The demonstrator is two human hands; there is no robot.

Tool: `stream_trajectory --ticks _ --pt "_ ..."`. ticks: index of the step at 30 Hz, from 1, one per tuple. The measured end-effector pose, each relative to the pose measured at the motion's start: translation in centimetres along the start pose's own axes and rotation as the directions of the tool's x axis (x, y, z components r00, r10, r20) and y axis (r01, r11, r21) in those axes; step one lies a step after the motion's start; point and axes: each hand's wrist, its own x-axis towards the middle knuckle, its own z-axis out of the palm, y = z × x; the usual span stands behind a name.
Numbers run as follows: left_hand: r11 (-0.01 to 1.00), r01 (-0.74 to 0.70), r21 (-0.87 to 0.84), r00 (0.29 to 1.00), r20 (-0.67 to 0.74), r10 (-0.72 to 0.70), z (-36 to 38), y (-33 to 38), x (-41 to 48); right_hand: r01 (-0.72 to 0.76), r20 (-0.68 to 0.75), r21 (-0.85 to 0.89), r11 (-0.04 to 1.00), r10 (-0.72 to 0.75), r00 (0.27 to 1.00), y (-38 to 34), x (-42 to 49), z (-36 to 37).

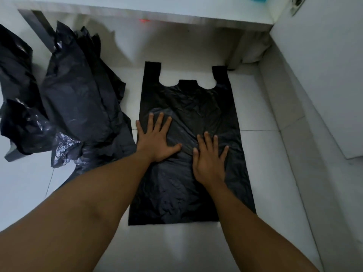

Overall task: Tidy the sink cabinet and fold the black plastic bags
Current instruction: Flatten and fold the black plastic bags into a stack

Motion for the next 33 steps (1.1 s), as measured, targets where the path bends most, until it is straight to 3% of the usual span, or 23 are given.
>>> stream_trajectory --ticks 5,11,13,15,18,20,23,25,27,29,33 --pt "0.99 -0.002 -0.138 0.99 0.14 0.022 -2.1 -0.7 0.4 -0.035 0.048 0.079 0.996 0.032 0.998 -0.4 0.4 -0.9" --pt "0.999 -0.035 -0.041 0.997 -0.077 0.032 -2.9 -0.6 -2.4 -0.126 0.17 0.189 0.974 0.094 0.981 -1.0 1.9 -4.0" --pt "0.999 -0.015 -0.052 0.988 -0.157 0.006 -3.4 -1.1 -3.7 -0.158 0.037 0.307 0.939 0.154 0.987 -1.9 2.3 -5.1" --pt "0.998 0.021 -0.064 0.966 -0.257 -0.037 -4.9 -2.5 -4.5 -0.101 -0.134 0.363 0.926 0.159 0.978 -3.5 2.8 -5.5" --pt "0.968 0.173 -0.183 0.884 -0.404 -0.234 -8.2 -6.1 -5.7 0.074 -0.218 0.464 0.883 0.034 0.975 -8.3 3.7 -5.6" --pt "0.87 0.337 -0.361 0.756 -0.447 -0.478 -10.1 -8.5 -6.8 0.161 -0.177 0.575 0.802 -0.07 0.982 -12.4 4.2 -5.4" --pt "0.648 0.52 -0.556 0.543 -0.371 -0.754 -11.2 -11.1 -8.3 0.22 -0.049 0.665 0.713 -0.253 0.966 -18.0 4.3 -4.5" --pt "0.511 0.608 -0.607 0.45 -0.267 -0.852 -11.0 -12.6 -9.3 0.189 0.055 0.685 0.704 -0.309 0.949 -20.7 4.1 -3.5" --pt "0.445 0.654 -0.612 0.437 -0.174 -0.882 -10.1 -14.0 -10.0 0.13 0.138 0.696 0.706 -0.309 0.941 -22.2 3.8 -2.7" --pt "0.446 0.663 -0.601 0.469 -0.131 -0.873 -9.5 -15.2 -10.5 0.084 0.21 0.699 0.711 -0.316 0.925 -22.9 3.7 -2.1" --pt "0.474 0.619 -0.627 0.476 -0.18 -0.861 -9.1 -15.9 -11.1 0.057 0.226 0.696 0.716 -0.293 0.929 -24.0 3.8 -1.1"
